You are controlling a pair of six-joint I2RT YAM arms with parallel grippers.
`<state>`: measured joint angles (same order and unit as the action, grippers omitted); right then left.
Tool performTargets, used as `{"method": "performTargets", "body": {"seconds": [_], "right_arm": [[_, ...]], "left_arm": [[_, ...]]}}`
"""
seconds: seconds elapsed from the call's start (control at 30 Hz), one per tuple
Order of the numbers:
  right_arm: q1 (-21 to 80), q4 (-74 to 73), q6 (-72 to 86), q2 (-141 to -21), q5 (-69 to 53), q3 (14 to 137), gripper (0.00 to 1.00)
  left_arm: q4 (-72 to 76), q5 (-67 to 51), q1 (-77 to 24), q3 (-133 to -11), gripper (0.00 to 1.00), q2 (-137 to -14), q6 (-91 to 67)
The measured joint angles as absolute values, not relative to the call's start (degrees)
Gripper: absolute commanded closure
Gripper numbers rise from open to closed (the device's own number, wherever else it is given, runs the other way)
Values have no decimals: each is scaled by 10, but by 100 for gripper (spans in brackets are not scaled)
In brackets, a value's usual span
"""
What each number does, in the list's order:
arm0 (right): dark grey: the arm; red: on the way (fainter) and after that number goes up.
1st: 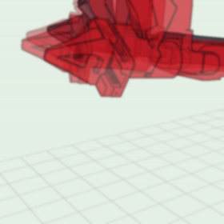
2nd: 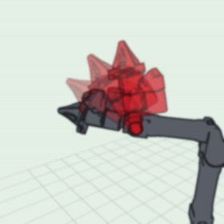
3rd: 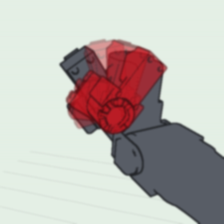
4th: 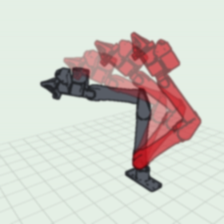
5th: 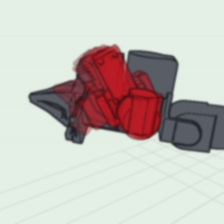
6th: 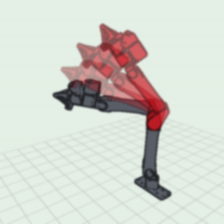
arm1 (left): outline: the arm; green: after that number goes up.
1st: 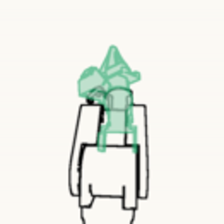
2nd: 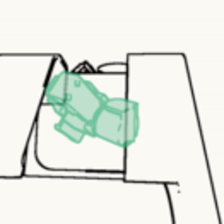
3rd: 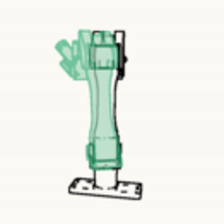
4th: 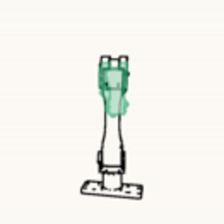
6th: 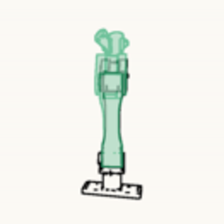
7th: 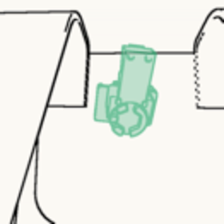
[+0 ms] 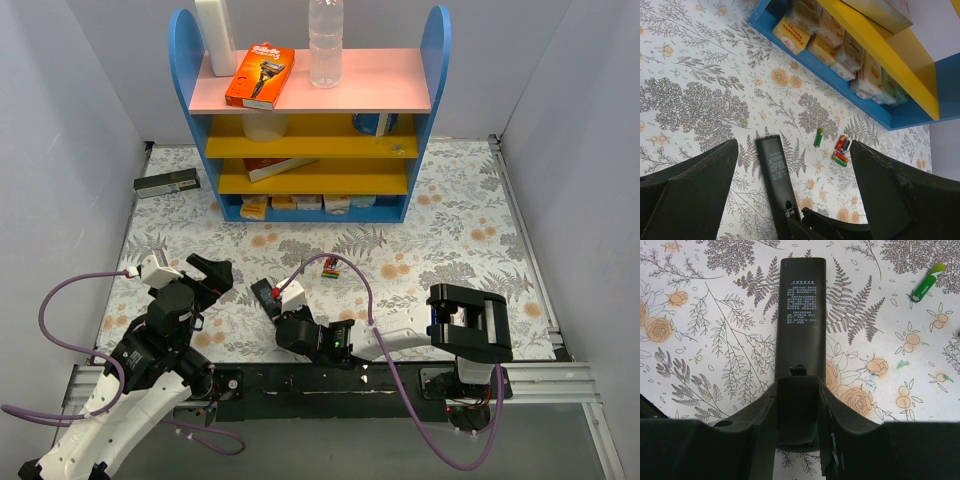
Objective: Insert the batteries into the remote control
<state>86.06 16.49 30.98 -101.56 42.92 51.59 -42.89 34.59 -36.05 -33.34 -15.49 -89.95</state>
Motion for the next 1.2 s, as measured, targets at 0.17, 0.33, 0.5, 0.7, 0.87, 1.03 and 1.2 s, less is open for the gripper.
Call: {"method": "performTargets", "body": {"seconds": [0.17, 0.33, 0.5, 0.7, 0.87, 1.03, 1.2], "right_arm": [[861, 160, 324, -1016, 429, 516, 99], [861, 145, 335, -1016, 429, 516, 99], [863, 134, 344, -1016, 429, 516, 99], [863, 138, 346, -1016, 429, 515, 99], [863, 153, 345, -1016, 427, 507, 99], [863, 168, 343, -1016, 427, 502, 99], [863, 178, 342, -1016, 428, 496, 99]], "left_arm": [[-429, 346, -361, -333, 5, -155, -900], [-429, 346, -361, -333, 5, -155, -900], [-429, 346, -361, -333, 5, -155, -900], [-429, 346, -361, -333, 5, -155, -900], [-429, 347, -361, -333, 5, -155, -900], [-429, 348, -361, -333, 5, -155, -900], [-429, 348, -361, -333, 5, -155, -900]]}}
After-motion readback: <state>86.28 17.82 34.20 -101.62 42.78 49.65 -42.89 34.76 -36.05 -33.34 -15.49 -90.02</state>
